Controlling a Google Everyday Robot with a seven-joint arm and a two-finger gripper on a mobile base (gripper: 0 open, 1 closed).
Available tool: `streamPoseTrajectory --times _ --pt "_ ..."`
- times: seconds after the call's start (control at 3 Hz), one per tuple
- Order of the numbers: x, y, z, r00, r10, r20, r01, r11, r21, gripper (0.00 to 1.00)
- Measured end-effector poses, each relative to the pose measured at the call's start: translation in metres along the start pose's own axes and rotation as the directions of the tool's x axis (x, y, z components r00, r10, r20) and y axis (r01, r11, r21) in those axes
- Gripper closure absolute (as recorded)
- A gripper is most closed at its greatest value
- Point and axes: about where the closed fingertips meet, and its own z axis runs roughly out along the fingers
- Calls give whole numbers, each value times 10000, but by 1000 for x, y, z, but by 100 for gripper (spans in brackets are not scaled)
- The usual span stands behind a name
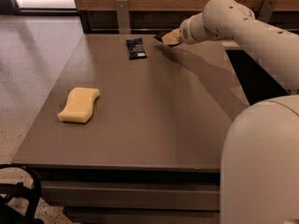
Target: Move rxbar chocolate near rxbar blueberry
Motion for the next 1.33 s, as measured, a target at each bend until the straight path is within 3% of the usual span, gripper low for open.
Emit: streamPoseTrajectory --times 1.0,1.33 --pt "3 5 6 10000 -9 -67 9 10000 -93 0" --pt "3 6 7 10000 -10 -73 10 9999 -101 0"
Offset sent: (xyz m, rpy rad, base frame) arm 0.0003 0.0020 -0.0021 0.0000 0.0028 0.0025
